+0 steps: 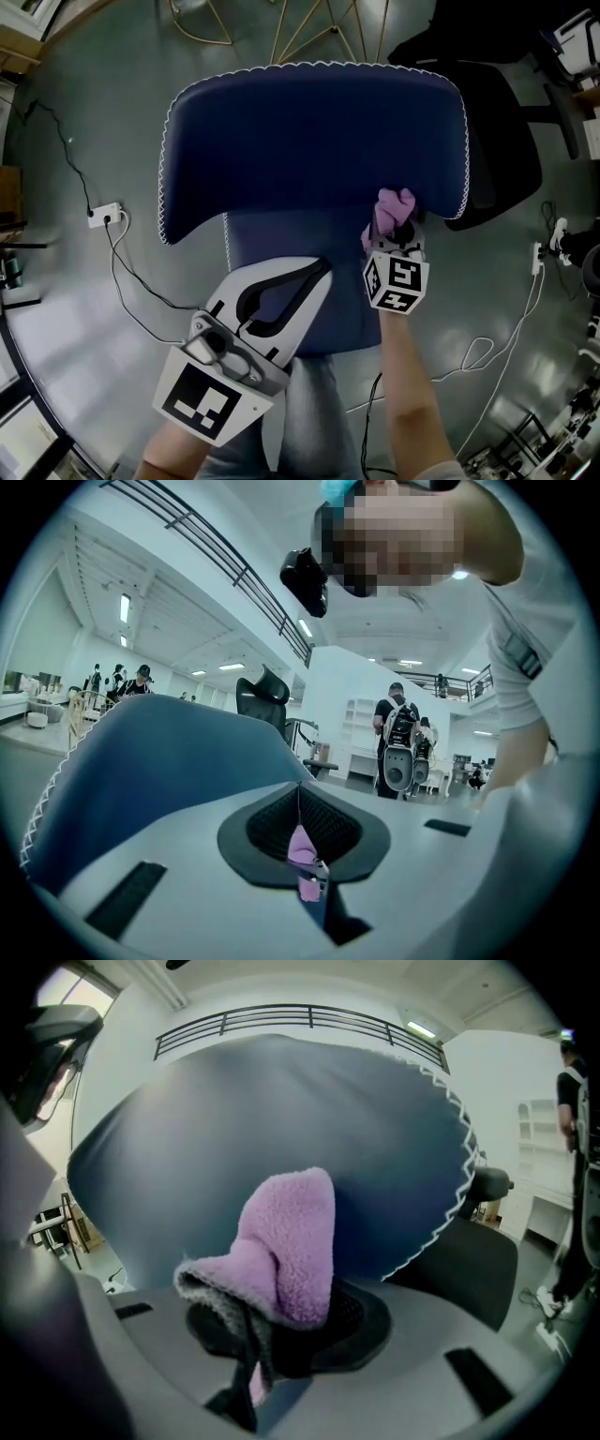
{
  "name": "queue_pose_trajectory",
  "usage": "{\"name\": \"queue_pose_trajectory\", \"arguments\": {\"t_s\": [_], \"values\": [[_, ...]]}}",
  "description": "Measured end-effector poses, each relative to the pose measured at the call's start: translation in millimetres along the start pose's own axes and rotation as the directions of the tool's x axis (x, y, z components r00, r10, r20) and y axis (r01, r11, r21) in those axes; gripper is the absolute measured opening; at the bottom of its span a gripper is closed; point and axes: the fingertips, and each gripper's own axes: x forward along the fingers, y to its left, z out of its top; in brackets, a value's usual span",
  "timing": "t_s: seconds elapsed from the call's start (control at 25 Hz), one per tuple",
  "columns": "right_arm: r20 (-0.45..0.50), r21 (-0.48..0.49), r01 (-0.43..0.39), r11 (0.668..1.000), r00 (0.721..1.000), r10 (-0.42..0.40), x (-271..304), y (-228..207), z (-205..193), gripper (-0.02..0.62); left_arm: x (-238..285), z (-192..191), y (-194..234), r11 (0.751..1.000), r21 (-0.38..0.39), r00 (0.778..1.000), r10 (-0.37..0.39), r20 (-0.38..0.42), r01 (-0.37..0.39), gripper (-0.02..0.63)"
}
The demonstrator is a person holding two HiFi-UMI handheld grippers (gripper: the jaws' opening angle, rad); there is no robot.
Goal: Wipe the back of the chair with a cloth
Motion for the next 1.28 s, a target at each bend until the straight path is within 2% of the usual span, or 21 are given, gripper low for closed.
{"name": "queue_pose_trajectory", "arguments": {"t_s": [0.48, 0.68, 0.96, 1.28], "values": [[-0.064, -0.080, 0.007, 0.997, 0.998, -0.012, 10.0, 13.2, -8.7, 0.121, -10.2, -5.5, 4.3, 1.000, -0.006, 1.000, 0.025, -0.006, -0.025, 0.015], [-0.062, -0.050, 0.016, 0.999, 0.998, -0.019, 12.5, 21.2, -5.9, 0.121, -19.8, -5.4, 5.9, 0.999, -0.003, 0.999, 0.034, -0.002, -0.034, 0.015], [-0.057, -0.112, -0.071, 0.991, 0.996, 0.065, 20.6, 70.0, 3.0, 0.121, -40.4, -7.1, 16.4, 0.997, 0.003, 0.997, 0.075, 0.003, -0.075, 0.015], [-0.055, -0.123, -0.113, 0.986, 0.993, 0.107, 24.7, 107.8, 9.4, 0.121, -68.4, -7.3, 27.6, 0.992, 0.005, 0.992, 0.128, 0.014, -0.128, 0.015]]}}
